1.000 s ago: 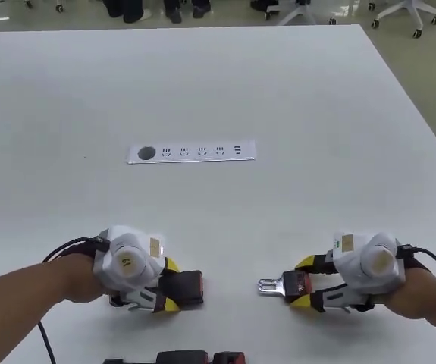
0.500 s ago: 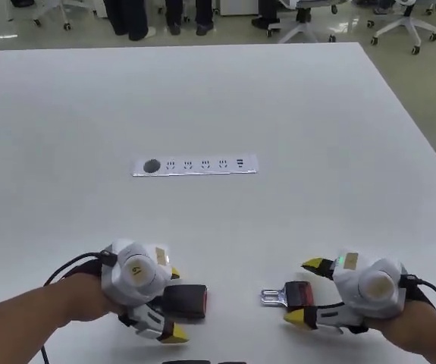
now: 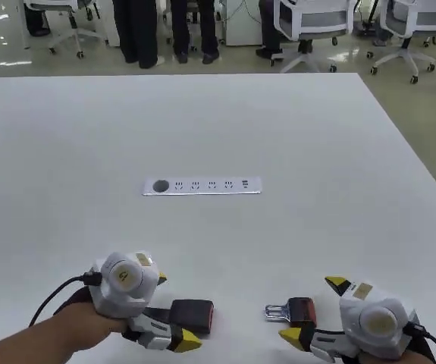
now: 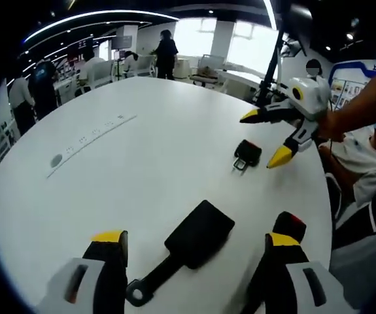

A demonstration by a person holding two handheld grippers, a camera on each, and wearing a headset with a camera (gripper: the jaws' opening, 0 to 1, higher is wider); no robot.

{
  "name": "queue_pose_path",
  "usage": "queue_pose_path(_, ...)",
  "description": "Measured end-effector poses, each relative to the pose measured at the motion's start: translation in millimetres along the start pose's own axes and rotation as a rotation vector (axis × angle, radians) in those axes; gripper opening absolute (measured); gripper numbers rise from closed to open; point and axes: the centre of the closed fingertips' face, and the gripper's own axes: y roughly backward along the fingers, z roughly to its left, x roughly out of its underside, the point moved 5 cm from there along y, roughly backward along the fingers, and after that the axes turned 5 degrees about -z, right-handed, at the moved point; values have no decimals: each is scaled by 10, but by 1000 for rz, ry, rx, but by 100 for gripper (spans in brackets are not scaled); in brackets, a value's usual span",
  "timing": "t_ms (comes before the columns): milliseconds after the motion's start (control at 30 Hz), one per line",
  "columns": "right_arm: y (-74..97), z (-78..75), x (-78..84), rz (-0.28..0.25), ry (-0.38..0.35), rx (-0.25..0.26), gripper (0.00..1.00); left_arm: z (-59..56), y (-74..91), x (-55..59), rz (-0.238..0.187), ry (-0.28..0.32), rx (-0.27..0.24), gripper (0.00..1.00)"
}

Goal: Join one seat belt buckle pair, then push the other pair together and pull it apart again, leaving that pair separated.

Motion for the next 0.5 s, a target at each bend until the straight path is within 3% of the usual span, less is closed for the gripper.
queue_pose_path(200, 96, 134, -28, -25, -51, 51, 86, -81, 170, -36, -65, 41, -69, 97)
queue_pose_path(400, 233, 277, -150, -56, -55, 84, 88, -86, 378, 17, -148, 119, -134, 100)
queue_pose_path(467, 279, 335, -173, -70, -49, 90, 89, -148, 453, 4, -199, 145, -146, 100)
queue_pose_path(500, 296, 361, -178, -74, -48, 89, 91, -150, 471, 59, -204, 146, -153, 100)
